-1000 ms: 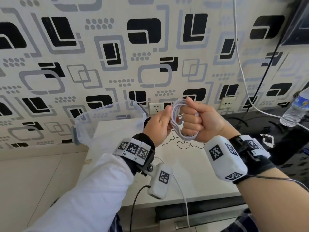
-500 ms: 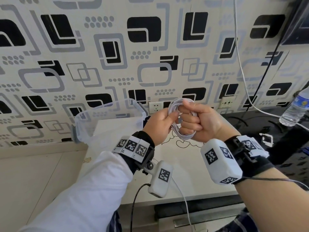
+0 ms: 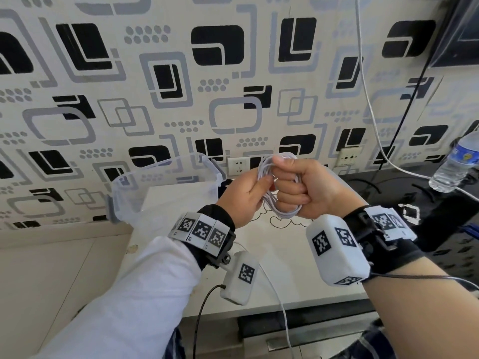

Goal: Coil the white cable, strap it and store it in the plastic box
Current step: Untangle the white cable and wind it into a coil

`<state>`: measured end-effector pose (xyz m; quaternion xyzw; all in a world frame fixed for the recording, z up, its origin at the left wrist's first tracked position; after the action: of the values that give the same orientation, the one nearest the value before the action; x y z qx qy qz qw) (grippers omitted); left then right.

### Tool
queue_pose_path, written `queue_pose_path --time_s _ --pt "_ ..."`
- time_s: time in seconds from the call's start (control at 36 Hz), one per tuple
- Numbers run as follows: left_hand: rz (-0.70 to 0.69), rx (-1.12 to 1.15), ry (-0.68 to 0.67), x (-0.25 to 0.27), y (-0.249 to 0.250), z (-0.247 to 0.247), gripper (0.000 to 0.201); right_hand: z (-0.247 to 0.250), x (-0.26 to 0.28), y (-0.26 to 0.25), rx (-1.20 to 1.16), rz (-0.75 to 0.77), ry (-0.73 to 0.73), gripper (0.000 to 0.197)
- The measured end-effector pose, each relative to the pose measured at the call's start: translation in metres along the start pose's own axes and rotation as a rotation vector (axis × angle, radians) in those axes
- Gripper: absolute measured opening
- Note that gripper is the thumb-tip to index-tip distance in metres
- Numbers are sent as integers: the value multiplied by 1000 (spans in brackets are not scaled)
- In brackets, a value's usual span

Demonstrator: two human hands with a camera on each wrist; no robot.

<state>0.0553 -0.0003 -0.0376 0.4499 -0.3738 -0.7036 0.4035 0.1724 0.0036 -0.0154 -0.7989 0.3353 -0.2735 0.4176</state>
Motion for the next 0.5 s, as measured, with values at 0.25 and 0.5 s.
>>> queue_pose_path --time_s 0.25,0.5 --pt "81 -50 -73 -2 -1 1 35 25 -7 -7 -711 151 -165 48" --pt "113 -242 -100 1 4 -2 29 65 4 -21 -1077 418 282 48"
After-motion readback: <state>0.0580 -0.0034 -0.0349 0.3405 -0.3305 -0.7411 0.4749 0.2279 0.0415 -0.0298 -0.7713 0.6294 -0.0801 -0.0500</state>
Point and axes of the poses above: each hand's wrist, its own x-axis away from the middle knuckle, its own z-axis out of the back of the hand, y = z × x, the point moved 4 cm from there along -x, towards the middle knuckle, and after that the axes turned 5 degrees about y, right-handed, at the moved point
